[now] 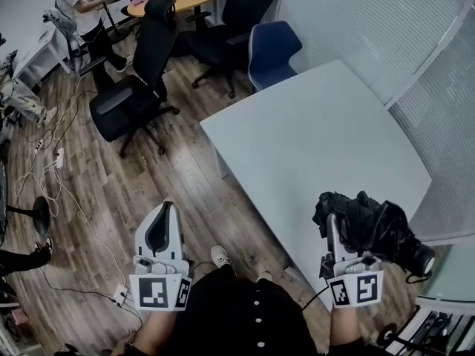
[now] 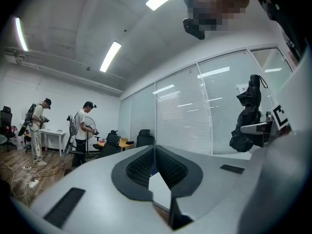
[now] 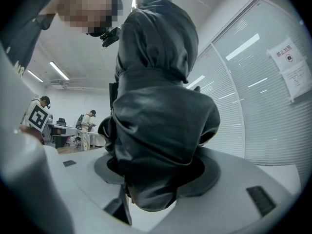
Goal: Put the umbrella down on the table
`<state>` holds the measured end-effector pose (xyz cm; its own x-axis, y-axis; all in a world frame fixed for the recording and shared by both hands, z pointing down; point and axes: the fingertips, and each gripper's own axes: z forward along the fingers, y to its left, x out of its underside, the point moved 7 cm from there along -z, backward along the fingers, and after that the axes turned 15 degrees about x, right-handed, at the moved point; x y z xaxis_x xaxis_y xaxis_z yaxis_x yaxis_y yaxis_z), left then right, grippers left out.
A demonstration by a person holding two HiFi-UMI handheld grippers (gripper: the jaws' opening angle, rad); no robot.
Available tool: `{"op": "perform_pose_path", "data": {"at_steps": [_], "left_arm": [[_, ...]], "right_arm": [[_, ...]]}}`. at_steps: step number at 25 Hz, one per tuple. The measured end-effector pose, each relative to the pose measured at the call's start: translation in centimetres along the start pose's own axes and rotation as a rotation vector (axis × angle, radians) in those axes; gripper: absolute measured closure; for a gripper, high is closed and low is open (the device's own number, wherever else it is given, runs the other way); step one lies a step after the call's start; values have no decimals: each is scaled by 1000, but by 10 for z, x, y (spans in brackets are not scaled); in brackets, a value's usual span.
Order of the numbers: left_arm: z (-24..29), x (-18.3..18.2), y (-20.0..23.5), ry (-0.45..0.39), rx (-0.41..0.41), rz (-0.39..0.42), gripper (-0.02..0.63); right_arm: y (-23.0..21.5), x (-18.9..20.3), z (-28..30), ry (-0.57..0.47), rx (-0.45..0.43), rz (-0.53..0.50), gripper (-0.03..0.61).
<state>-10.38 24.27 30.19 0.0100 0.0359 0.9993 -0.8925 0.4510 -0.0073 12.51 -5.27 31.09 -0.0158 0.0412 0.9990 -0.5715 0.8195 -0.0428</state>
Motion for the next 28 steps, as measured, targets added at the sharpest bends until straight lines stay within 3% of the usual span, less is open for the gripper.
{"op": "perform_pose_path", "data": {"at_steps": [11, 17, 28], "left_arm": [[22, 17, 60, 27, 73, 6, 591], [40, 21, 69, 30, 80, 27, 591], [88, 7, 107, 15, 10, 64, 591]], "right_arm": [[64, 6, 18, -3, 36, -43, 303], [69, 15, 41, 18, 30, -57, 303], [76, 12, 131, -16, -36, -56, 304]]}}
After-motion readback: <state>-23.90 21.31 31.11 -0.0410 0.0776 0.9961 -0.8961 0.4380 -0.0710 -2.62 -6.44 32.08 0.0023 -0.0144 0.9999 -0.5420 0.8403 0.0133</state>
